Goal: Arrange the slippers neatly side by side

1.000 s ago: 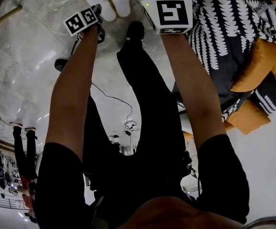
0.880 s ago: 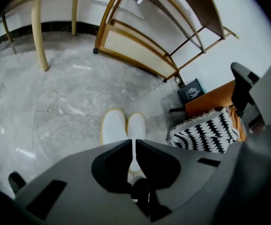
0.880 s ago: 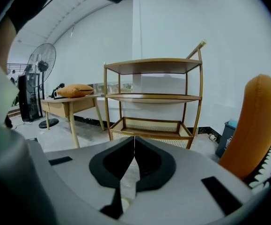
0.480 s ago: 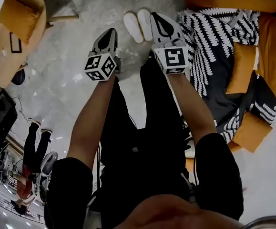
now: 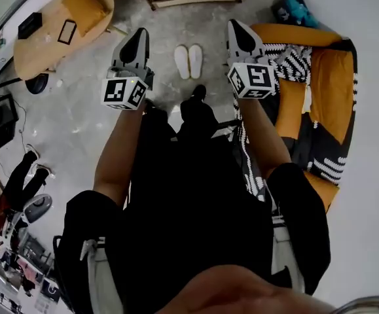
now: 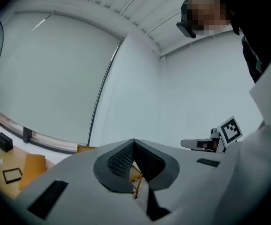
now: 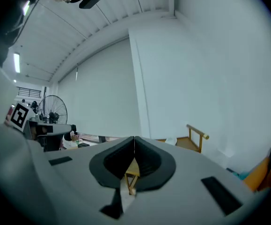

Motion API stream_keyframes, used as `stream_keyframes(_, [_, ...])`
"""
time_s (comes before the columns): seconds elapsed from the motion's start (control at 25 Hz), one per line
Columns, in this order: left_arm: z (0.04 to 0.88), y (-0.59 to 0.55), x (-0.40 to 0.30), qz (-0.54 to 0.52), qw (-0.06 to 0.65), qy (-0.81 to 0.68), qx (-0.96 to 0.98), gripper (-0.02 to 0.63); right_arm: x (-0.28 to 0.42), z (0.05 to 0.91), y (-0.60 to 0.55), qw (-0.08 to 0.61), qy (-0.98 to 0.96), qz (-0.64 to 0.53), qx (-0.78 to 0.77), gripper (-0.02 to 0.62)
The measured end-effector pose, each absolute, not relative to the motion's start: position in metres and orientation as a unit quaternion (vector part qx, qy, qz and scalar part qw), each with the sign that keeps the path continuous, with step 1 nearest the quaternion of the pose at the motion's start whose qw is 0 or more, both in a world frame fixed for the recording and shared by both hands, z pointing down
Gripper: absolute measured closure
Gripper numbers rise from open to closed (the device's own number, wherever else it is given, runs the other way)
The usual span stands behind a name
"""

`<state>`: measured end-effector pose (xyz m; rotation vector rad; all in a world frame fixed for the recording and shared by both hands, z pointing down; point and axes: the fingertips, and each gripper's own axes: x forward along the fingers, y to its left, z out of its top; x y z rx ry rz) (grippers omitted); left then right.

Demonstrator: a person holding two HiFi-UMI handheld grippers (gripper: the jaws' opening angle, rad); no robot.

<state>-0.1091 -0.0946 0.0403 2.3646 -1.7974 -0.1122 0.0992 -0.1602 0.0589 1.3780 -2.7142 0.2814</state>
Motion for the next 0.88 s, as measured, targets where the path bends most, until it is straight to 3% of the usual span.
stream_keyframes(0.28, [-0.053, -0.031, -0.130, -0.069, 0.028, -0.591, 0.803, 0.591, 0.134, -0.060, -0.119, -0.009, -0.905, 0.019, 0.426, 0.563])
stream_keyframes(0.48, [-0.085, 0.036, -0.140, -0.091, 0.013, -0.585, 0.805, 0.591, 0.157, -0.096, -0.070, -0.071, -0.897, 0.061, 0.433, 0.563])
stream_keyframes(0.88, [-0.087, 0.191, -0.143, -0.102, 0.030, -0.609, 0.786, 0.591, 0.147, -0.075, 0.083, -0.038, -0.909, 0.085, 0.406, 0.563])
